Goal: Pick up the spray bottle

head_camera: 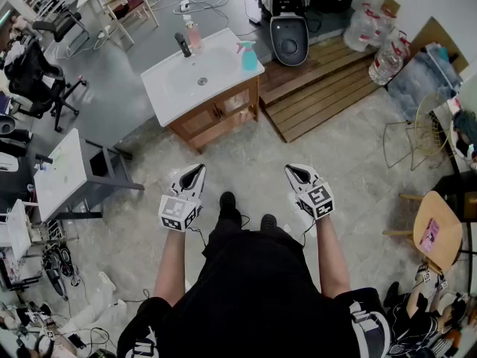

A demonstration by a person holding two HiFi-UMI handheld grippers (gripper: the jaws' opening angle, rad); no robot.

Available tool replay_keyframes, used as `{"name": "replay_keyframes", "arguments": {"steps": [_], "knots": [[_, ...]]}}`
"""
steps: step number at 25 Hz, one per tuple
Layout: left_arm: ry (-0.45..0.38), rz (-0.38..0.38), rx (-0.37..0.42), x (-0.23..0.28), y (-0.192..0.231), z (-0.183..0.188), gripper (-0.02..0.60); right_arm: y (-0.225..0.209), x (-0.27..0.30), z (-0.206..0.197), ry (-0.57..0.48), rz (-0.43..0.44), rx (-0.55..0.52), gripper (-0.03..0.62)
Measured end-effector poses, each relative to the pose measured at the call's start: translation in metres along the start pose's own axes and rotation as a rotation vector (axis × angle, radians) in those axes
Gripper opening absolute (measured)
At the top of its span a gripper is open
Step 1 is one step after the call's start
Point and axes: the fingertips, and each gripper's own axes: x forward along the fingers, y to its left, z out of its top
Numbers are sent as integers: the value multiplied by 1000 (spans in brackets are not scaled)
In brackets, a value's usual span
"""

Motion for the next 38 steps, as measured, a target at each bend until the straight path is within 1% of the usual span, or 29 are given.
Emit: {"name": "replay_keyframes", "arguments": {"steps": [4,8,11,17,20,22,23,24,26,28,30,31,33,38], "knots": [[-1,20,-10,-5,-25,-8,29,-4,-14,-3,-12,15,-28,17],[11,31,-15,-14,-50,-18,29,8,-27,-11,-21,52,-43,17],[7,42,-16,-19,-65,-16,29,15,-40,-14,-32,80,-44,17],[-5,45,2,-27,-78,-11,29,19,-53,-16,-48,72,-43,17],[-6,45,8,-29,-82,-6,29,22,-60,-14,-56,85,-30,17],[-13,45,7,-30,-85,-4,29,23,-63,-14,-64,91,-21,32],[-16,46,6,-30,-86,-4,29,24,-64,-14,-73,89,-17,46],[-17,46,5,-31,-87,-4,29,24,-65,-15,-83,85,-13,76],[-15,46,4,-33,-88,-5,29,24,-66,-14,-100,75,-7,162],[-11,42,3,-34,-89,-6,29,25,-66,-13,-108,70,-8,267],[-10,37,4,-34,-89,-7,29,27,-65,-13,-108,62,-15,346],[-11,35,4,-34,-89,-8,29,28,-65,-13,-108,55,-17,374],[-11,31,5,-33,-89,-10,29,27,-65,-15,-108,44,-13,388],[-21,26,8,-30,-82,-4,29,24,-62,-6,-120,30,-5,387]]}}
